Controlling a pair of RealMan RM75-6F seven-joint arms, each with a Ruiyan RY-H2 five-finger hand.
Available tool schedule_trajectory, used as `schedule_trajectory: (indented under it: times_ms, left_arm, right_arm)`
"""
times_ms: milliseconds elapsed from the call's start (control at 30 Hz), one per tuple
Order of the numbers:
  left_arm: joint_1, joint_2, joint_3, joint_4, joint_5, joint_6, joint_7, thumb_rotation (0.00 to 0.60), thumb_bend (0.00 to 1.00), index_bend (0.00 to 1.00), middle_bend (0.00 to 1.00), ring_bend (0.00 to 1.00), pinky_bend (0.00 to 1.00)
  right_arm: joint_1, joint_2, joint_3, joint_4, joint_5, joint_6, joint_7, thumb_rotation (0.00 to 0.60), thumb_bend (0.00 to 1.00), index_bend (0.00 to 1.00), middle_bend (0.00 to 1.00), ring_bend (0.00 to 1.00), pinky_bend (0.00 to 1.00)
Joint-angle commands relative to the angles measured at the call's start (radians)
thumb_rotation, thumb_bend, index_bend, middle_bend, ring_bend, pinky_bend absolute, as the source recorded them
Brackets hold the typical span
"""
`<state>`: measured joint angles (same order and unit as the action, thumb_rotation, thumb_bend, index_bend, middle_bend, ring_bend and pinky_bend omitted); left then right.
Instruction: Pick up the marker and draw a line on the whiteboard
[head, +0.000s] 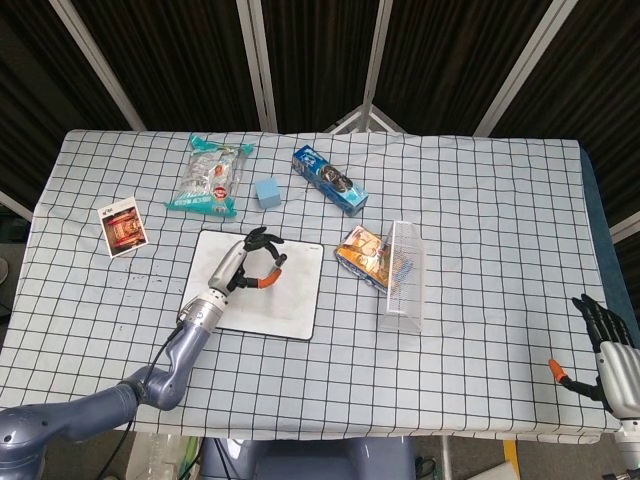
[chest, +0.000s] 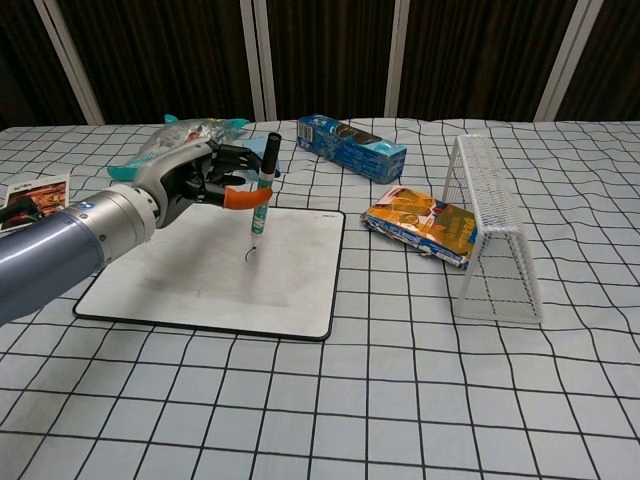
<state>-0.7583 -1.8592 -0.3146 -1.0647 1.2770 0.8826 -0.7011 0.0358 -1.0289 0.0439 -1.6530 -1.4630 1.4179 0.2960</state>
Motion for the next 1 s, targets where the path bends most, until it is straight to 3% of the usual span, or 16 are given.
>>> schedule_trajectory:
  times_ms: [33, 1000]
  left_arm:
    - [-0.003, -0.005, 0.001, 0.005, 0.001, 0.000, -0.001, 0.600, 0.59, 0.78, 0.26, 0.05, 0.09]
    - [-0.014, -0.010, -0.001, 0.029, -0.002, 0.002, 0.001, 0.600, 0.59, 0.78, 0.26, 0.05, 0.09]
  right_arm:
    - [0.000, 0.001, 0.001, -0.002, 0.001, -0.001, 0.003, 0.600, 0.30, 0.00, 0.00, 0.00, 0.00]
    - [0.000, 0.003, 0.003, -0.004, 0.007, -0.002, -0.001, 0.600, 0.30, 0.00, 0.00, 0.00, 0.00]
